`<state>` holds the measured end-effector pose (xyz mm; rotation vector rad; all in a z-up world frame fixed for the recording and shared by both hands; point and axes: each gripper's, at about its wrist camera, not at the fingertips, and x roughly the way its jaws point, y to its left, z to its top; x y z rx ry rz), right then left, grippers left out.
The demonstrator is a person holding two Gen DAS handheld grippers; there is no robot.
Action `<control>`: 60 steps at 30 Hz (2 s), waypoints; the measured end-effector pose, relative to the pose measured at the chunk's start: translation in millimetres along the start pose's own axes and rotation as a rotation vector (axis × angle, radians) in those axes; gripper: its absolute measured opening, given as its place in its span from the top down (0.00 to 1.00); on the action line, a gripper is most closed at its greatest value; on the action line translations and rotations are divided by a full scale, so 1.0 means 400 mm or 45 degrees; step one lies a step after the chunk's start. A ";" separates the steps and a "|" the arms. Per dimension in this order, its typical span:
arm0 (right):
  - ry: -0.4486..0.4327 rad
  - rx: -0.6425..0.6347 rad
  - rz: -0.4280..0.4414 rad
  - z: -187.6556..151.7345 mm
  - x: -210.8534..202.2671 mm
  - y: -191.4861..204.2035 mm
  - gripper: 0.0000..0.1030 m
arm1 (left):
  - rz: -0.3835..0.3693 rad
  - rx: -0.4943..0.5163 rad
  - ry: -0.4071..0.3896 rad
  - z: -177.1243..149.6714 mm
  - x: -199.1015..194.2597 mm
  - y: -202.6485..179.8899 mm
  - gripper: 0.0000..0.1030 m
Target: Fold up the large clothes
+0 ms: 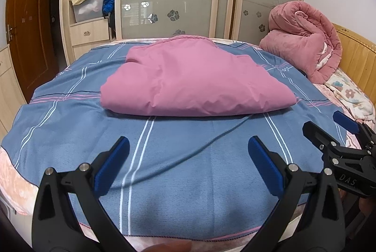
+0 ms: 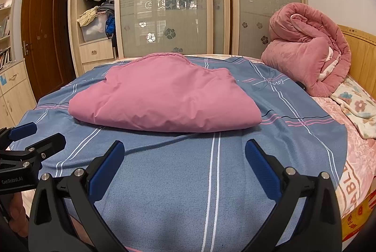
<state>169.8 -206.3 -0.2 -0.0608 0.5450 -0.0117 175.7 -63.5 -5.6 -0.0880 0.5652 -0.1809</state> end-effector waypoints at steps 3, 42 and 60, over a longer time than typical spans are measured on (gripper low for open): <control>-0.002 -0.002 -0.001 -0.001 -0.001 0.003 0.01 | 0.004 -0.001 0.002 -0.001 -0.001 0.000 0.02; 0.002 0.002 0.004 -0.003 0.000 0.004 0.01 | 0.055 -0.002 0.004 -0.008 -0.006 0.006 0.02; 0.005 0.001 0.007 -0.005 0.003 0.005 0.01 | 0.039 0.001 0.025 -0.004 -0.002 0.015 0.02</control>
